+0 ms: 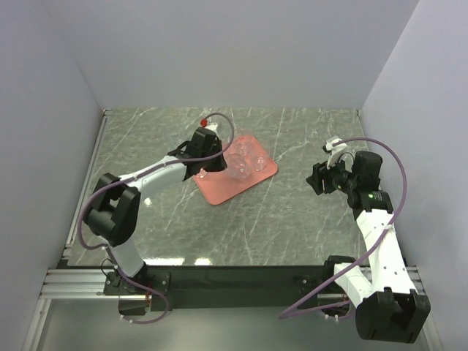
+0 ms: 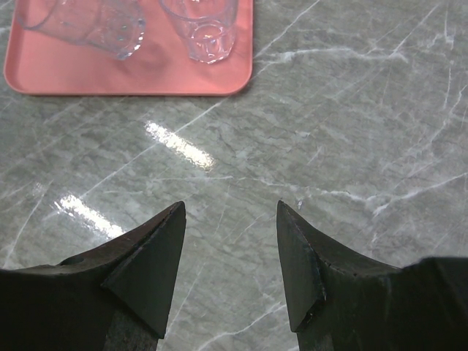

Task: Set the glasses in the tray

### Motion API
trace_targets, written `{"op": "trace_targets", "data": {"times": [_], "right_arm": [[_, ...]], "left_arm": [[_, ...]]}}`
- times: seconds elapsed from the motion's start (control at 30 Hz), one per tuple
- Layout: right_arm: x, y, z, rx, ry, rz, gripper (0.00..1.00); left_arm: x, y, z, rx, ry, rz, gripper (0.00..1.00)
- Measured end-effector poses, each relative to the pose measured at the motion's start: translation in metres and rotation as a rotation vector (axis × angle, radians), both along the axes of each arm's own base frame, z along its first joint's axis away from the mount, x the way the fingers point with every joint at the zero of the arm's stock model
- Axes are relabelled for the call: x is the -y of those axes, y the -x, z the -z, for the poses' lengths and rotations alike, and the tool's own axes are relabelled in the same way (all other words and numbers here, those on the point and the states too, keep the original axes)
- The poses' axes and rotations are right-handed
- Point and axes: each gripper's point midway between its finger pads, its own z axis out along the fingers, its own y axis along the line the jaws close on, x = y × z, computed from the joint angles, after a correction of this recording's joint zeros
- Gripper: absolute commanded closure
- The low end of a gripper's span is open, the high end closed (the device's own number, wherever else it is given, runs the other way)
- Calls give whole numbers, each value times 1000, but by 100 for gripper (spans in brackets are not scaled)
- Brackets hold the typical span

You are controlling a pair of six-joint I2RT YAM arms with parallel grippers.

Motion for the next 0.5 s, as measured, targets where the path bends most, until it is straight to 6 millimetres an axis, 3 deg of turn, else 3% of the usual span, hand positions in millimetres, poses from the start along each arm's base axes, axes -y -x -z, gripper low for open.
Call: {"op": "trace_targets", "data": {"times": [0.33,0.5], "right_arm": [[0,0,-1,2,-1,1,40],[1,0,-1,2,-1,2,40]], "left_arm": [[12,-24,19,-1,-108,6,93],[14,-29,22,4,-144,11,82]]}}
